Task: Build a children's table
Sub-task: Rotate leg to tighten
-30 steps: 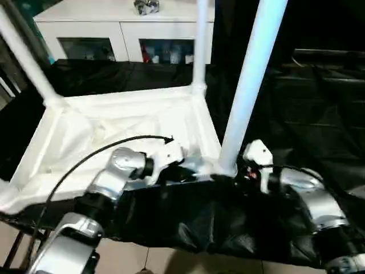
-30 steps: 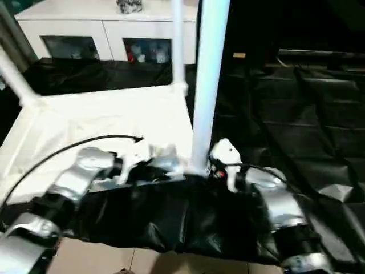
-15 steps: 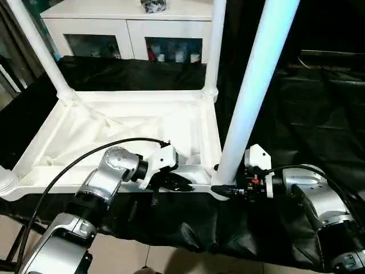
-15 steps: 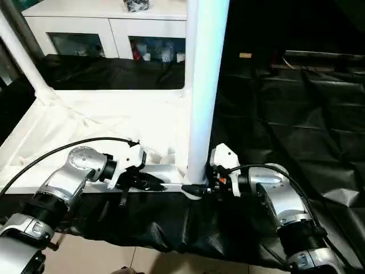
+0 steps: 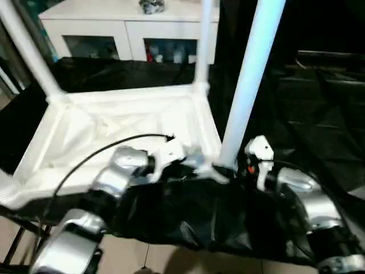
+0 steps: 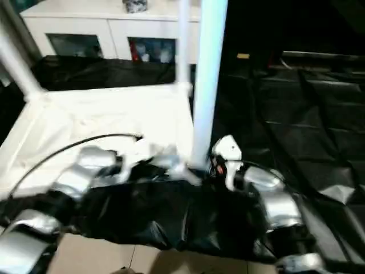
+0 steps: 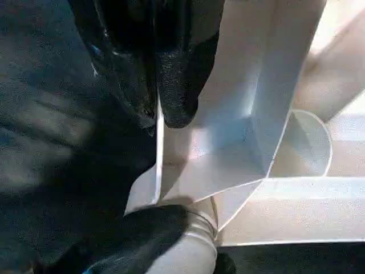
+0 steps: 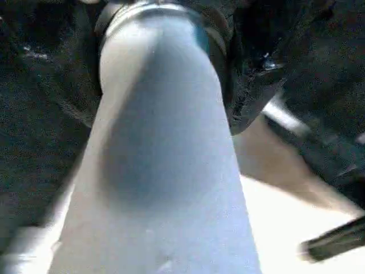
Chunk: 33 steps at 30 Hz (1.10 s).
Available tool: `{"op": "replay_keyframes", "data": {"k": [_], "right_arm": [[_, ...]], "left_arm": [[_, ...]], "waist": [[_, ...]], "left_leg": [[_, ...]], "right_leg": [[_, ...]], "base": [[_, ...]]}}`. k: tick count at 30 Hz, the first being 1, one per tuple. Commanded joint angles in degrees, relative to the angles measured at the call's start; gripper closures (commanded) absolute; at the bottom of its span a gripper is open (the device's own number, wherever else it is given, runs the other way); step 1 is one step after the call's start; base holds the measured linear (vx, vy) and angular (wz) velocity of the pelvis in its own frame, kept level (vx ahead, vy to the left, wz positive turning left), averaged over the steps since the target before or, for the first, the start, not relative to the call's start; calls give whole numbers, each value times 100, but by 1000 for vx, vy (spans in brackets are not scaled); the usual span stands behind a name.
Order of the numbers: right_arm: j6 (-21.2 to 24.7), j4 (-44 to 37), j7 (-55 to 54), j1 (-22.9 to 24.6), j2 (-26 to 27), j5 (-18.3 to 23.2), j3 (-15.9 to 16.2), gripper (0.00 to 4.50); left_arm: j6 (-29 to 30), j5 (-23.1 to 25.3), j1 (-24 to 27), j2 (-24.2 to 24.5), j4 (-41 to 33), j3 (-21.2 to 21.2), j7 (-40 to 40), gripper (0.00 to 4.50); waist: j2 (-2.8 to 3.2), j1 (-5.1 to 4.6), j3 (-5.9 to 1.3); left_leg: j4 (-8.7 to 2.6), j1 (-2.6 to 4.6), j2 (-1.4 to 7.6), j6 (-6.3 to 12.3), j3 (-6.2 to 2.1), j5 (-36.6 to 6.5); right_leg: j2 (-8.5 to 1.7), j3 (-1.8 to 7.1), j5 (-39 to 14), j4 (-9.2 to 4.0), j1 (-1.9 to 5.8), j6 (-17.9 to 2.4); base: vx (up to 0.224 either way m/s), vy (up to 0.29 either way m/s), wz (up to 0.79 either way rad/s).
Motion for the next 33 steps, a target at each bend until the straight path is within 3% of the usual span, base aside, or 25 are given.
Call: {"op": "replay_keyframes", "data": {"k": [1,3,4,6,7,8,12,16,20,26,31,33], "right_arm": [[161,41,-696,9,649,-217,362,184],[241,206,-1522,-123,1046,-350,216,184],[242,217,-1559,-133,1067,-348,203,184],[115,232,-1641,-215,1169,-274,136,184],[107,227,-1640,-219,1168,-272,135,150],[93,218,-1662,-225,1175,-303,137,129],[252,111,-1435,-238,1044,-159,42,93],[191,231,-1034,-320,590,-240,9,69],[36,371,-130,-449,34,-256,196,69],[-158,24,1994,-321,-875,49,634,69],[-88,-153,2857,-238,-1231,249,855,69],[-57,-172,3160,-248,-1322,328,929,94]], "left_arm": [[173,6,-103,-556,108,36,905,450],[201,29,-105,-839,145,-47,1075,450],[199,31,-103,-851,145,-55,1072,450],[126,136,-56,-898,131,-195,1031,450],[122,142,-52,-899,130,-201,1032,450],[113,158,-51,-903,144,-195,1057,450],[10,131,-40,-788,155,-147,928,450],[-153,48,-7,-486,68,-79,493,450],[-351,10,30,-106,7,-107,-45,450],[-554,-230,95,467,-134,-100,-1126,450],[-615,-284,83,652,-120,-114,-1440,450],[-661,-322,70,709,-95,-112,-1547,450]], "waist": [[-104,-14,-331],[-106,-28,-325],[-70,-50,-320],[-75,-52,-329],[-68,-53,-332],[-16,-47,-335],[-33,-72,-343],[-41,-68,-363],[-35,-57,-368],[-40,14,-367],[-60,45,-365],[-61,55,-362]], "left_leg": [[-403,35,298,337,-102,-738],[-419,45,293,314,-107,-761],[-427,46,292,272,-108,-807],[-421,26,279,323,-117,-854],[-419,26,276,344,-114,-860],[-417,31,279,349,-121,-866],[-424,22,292,397,-126,-894],[-400,8,284,472,-124,-774],[-375,8,284,587,-109,-711],[-360,7,328,692,-89,-718],[-357,5,343,739,-93,-691],[-362,8,347,713,-95,-714]], "right_leg": [[-481,249,-1275,-439,288,-1227],[-478,246,-1354,-449,278,-1200],[-479,251,-1424,-467,260,-1190],[-487,256,-1441,-468,293,-1129],[-485,256,-1438,-473,294,-1116],[-489,255,-1432,-469,290,-1112],[-477,250,-1247,-458,296,-1156],[-485,245,-964,-421,328,-1250],[-484,235,-805,-407,326,-1363],[-477,217,-644,-362,329,-1465],[-489,215,-604,-351,323,-1526],[-490,215,-711,-356,323,-1511]], "base": [[0,0,0],[0,0,0],[0,0,0],[0,0,0],[0,0,0],[0,0,0],[0,0,0],[0,0,0],[0,0,0],[0,0,0],[0,0,0],[0,0,0]]}}
